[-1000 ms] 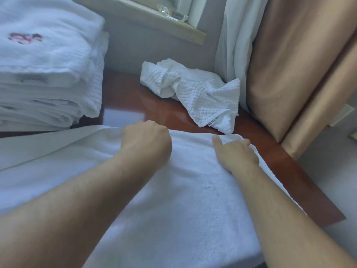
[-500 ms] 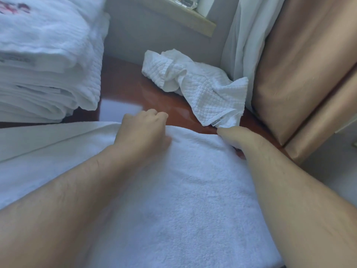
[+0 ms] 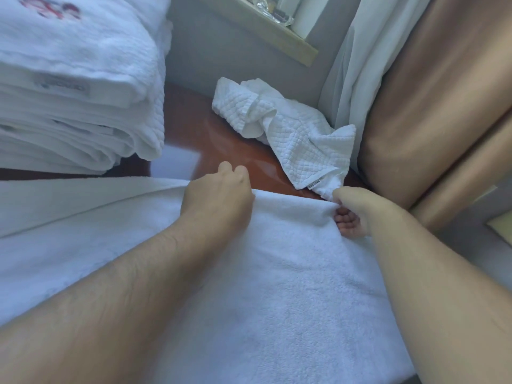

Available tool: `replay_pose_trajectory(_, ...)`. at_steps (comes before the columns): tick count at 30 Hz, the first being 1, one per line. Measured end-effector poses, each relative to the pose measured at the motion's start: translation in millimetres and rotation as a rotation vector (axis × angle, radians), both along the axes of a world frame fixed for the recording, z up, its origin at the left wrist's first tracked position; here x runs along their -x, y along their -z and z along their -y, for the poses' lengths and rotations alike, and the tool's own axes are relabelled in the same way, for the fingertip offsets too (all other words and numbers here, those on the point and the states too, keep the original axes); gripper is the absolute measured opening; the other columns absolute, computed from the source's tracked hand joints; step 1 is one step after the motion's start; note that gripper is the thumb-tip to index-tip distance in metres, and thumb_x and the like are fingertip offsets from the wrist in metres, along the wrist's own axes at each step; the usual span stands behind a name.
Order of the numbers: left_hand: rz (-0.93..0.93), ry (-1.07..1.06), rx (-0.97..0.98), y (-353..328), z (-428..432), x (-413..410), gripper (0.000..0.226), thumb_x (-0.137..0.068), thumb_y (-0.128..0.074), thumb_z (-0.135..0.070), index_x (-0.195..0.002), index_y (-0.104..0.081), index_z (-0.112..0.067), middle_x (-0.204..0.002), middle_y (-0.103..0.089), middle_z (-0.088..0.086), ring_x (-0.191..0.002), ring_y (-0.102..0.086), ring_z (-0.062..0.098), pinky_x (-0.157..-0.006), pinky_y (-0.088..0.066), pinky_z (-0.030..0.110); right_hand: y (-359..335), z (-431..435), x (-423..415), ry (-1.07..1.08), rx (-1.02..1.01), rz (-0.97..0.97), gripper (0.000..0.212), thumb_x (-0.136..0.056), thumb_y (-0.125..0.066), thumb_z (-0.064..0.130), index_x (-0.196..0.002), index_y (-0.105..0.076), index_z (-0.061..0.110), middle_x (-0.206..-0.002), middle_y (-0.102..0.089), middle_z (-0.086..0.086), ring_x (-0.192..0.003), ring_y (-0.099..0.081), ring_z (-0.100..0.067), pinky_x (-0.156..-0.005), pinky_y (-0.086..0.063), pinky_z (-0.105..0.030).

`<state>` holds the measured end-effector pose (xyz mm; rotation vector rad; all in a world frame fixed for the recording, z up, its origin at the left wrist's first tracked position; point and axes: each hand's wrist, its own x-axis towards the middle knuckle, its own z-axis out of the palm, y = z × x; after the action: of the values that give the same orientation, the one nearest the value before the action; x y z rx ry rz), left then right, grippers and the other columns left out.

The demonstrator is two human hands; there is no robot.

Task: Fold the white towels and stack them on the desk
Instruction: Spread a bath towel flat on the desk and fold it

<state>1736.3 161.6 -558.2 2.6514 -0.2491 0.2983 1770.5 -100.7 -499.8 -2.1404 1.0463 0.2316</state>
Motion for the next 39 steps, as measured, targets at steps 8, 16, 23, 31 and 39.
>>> replay_pose_trajectory(8, 0.033, 0.078, -0.053, -0.9, 5.2, 5.0, 0.021, -0.09, -0.061, -0.012, -0.079, -0.046, -0.02, -0.077, -0.023, -0.003, -0.055, -0.031, 0.017, -0.045, -0.02, 0.03, 28.8, 16.5, 49.2, 0.278, -0.096, 0.495, 0.041, -0.089, -0.051, 0.046, -0.083, -0.059, 0.006, -0.073, -0.072, -0.016, -0.05, -0.067, -0.023, -0.045, -0.049, -0.026)
replay_pose_trajectory(16, 0.134, 0.125, 0.031, -7.6, 4.9, 10.7, 0.008, -0.084, -0.058, -0.021, -0.089, -0.053, -0.023, -0.086, -0.053, -0.003, -0.081, -0.057, 0.029, -0.059, -0.042, 0.035, 2.1, -8.2, 31.9, -0.075, 0.029, -0.114, 0.019, -0.087, -0.053, 0.025, -0.072, -0.049, 0.014, -0.055, -0.044, -0.004, -0.04, -0.039, -0.016, -0.044, -0.037, -0.019)
replay_pose_trajectory(23, 0.206, 0.031, 0.011, -8.1, 8.2, 10.8, 0.017, -0.087, -0.053, -0.011, -0.097, -0.058, -0.023, -0.08, -0.042, -0.004, -0.074, -0.053, 0.029, -0.054, -0.033, 0.033, 4.1, -9.7, 53.0, 0.308, -0.309, 0.808, 0.01, -0.086, -0.049, 0.018, -0.083, -0.057, 0.013, -0.058, -0.062, -0.007, -0.036, -0.05, -0.015, -0.036, -0.036, -0.019)
replay_pose_trajectory(31, -0.024, 0.052, 0.06, 6.0, 2.7, 5.2, 0.016, -0.09, -0.047, -0.013, -0.098, -0.059, -0.019, -0.095, -0.051, 0.004, -0.086, -0.055, 0.033, -0.063, -0.04, 0.037, 43.1, -19.0, 79.4, 0.327, -0.553, 0.796, 0.018, -0.096, -0.053, 0.015, -0.081, -0.059, 0.006, -0.052, -0.063, -0.007, -0.045, -0.063, -0.017, -0.045, -0.052, -0.025)
replay_pose_trajectory(39, 0.225, 0.12, 0.091, 6.4, 6.4, -12.5, 0.009, -0.089, -0.055, -0.011, -0.094, -0.062, -0.009, -0.095, -0.047, 0.006, -0.083, -0.052, 0.031, -0.068, -0.044, 0.041, 52.3, -5.3, 33.3, 0.236, -0.553, 0.936, 0.021, -0.094, -0.047, 0.015, -0.086, -0.063, 0.004, -0.06, -0.07, -0.01, -0.058, -0.071, -0.025, -0.055, -0.058, -0.034)
